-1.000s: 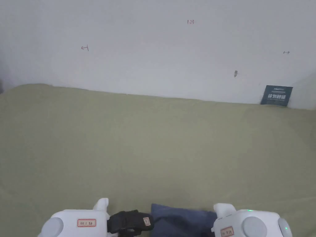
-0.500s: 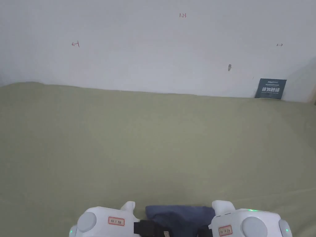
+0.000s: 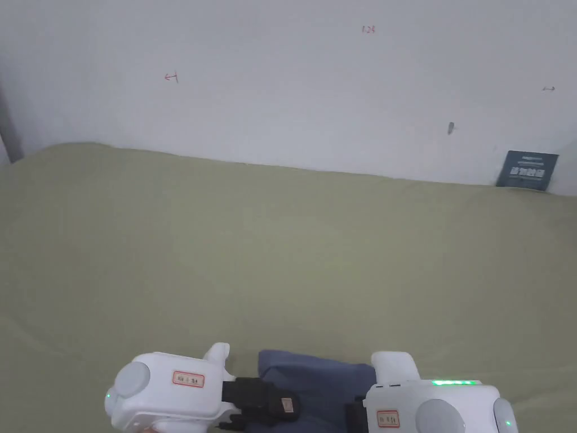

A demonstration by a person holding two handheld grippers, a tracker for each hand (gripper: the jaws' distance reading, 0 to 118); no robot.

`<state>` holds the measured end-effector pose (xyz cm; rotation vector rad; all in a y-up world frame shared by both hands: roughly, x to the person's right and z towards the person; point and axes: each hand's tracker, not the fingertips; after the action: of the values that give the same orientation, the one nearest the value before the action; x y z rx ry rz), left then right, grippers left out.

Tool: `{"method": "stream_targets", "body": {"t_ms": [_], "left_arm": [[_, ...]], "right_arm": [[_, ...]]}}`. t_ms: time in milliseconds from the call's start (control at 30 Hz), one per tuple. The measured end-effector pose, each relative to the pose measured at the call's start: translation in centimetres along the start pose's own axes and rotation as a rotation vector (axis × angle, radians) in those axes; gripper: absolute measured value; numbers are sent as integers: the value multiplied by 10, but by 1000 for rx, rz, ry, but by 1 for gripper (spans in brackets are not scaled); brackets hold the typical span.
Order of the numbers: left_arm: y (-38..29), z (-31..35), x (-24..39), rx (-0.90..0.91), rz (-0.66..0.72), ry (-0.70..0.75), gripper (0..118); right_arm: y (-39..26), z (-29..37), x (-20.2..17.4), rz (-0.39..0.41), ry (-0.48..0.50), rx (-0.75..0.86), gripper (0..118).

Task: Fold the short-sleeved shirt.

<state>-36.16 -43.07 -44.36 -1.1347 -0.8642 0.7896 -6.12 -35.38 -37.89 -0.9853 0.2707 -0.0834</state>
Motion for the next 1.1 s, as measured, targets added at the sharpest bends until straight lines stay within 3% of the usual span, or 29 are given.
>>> {"method": "stream_targets", "body": {"t_ms": [333, 600, 833, 1000, 1100], "left_arm": [[28, 158, -50, 125, 1, 146, 25], [31, 327, -117, 262, 50, 299, 25], [20, 447, -162, 327, 116, 430, 25], [36, 510, -195, 318, 169, 559, 25], [36, 519, -201, 338, 168, 550, 25]], "right_arm": [[43, -25, -148, 175, 85, 219, 6], [81, -79, -310, 321, 263, 210, 6], [85, -126, -436, 377, 377, 213, 6], [76, -148, -480, 377, 416, 195, 6], [73, -154, -488, 361, 422, 180, 6]]}}
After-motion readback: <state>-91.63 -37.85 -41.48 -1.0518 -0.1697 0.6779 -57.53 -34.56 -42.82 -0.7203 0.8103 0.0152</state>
